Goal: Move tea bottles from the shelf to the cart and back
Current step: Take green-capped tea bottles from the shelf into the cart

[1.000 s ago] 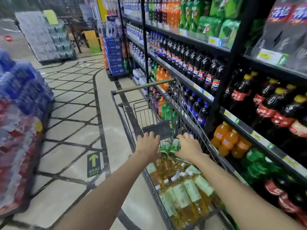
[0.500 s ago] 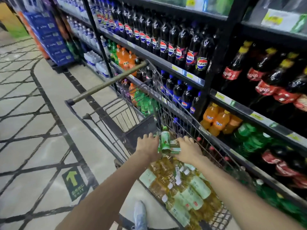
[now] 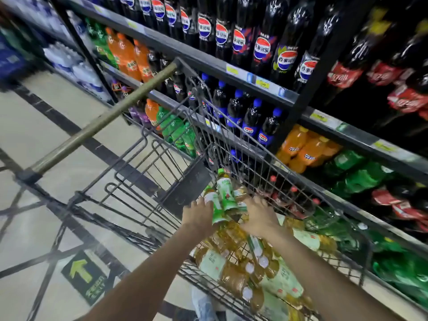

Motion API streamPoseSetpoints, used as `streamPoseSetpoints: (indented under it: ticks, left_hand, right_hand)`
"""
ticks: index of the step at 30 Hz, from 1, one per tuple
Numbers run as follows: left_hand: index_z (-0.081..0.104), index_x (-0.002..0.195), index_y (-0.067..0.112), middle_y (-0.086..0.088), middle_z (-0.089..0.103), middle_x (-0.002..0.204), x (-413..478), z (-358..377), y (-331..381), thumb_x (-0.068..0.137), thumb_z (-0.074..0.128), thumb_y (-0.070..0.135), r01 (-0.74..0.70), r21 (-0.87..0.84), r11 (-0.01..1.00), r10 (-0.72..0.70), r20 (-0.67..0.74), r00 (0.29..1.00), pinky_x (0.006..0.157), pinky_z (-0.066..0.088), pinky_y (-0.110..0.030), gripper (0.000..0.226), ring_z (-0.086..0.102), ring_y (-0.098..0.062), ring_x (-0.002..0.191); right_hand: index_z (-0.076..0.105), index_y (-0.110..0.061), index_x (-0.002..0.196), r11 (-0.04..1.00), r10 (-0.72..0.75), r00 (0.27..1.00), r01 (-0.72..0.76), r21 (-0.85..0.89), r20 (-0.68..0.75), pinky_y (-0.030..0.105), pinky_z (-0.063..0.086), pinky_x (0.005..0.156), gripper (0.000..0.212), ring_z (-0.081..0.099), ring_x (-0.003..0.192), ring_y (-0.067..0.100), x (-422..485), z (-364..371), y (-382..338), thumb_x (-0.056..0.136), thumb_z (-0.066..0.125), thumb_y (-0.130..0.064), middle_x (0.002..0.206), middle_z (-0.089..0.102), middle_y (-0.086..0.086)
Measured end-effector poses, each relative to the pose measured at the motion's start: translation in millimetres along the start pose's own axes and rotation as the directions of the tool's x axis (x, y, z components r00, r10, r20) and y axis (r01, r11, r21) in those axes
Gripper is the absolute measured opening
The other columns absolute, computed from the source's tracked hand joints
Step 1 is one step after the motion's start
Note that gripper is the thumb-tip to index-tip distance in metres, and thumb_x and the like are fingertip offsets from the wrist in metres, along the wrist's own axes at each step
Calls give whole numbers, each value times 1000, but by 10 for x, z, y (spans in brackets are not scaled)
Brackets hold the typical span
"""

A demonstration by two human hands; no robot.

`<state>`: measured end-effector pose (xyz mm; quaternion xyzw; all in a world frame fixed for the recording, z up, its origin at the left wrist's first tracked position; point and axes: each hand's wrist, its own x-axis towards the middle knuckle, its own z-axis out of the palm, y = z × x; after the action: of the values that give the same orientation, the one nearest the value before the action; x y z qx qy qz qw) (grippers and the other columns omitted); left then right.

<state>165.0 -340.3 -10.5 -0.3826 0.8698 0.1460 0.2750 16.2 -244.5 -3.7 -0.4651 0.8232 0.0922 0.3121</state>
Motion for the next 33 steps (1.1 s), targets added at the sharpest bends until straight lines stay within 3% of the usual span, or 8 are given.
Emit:
streamPoseSetpoints:
  ticks: [9,14,18,21,26,29,33]
  left_hand:
    - [29,152,17,-15,36,151,938,351,-37,90,62,57,49,-158,986,-37,83,996,102,49,-48,81,44,-34,133]
    - [26,152,18,-15,35,149,1458,644,-71,86,63,61,128,-188,974,-106,126,986,99,49,-47,88,43,-37,132]
    - [30,147,11,-14,47,139,1735,837,34,82,58,73,231,-206,951,-195,183,964,95,51,-48,93,53,-36,123]
    - [26,149,6,-14,50,136,1868,891,104,82,63,69,300,-246,922,-251,211,945,96,51,-47,99,54,-35,123]
    - [16,152,-2,-14,56,133,2017,899,188,79,75,59,346,-239,907,-296,220,930,91,51,-38,112,57,-31,123]
    - [12,153,-2,-13,59,130,2094,966,190,75,80,56,375,-289,881,-317,230,920,91,51,-38,118,59,-30,120]
    - [8,153,3,-18,51,136,2111,1098,248,72,84,52,420,-403,813,-364,210,907,95,49,-40,121,56,-32,122]
  right_hand:
    - [33,-15,150,999,22,999,-24,43,47,43,36,112,81,34,142,30,1004,252,41,84,74,-40,157,30,11]
    - [29,-22,151,998,15,999,-18,65,34,40,47,94,83,47,131,31,1684,446,25,83,75,-36,152,36,11]
    - [34,-16,146,991,31,999,-36,129,44,49,36,111,74,34,138,35,2075,684,3,84,71,-30,149,35,12]
    - [26,-13,152,985,59,998,-63,160,32,49,28,116,75,24,146,33,2286,838,-47,90,68,-25,157,27,13]
    - [8,-6,155,979,110,993,-103,175,-32,47,40,104,87,26,143,37,2532,1033,-142,92,66,-23,155,22,19]
    - [8,-3,153,967,150,985,-127,221,-88,39,46,84,86,37,135,37,2622,1186,-182,92,66,-15,152,24,22]
    - [2,-5,154,956,162,973,-115,269,-161,34,47,80,105,36,135,39,2719,1323,-182,84,77,-25,153,24,23]
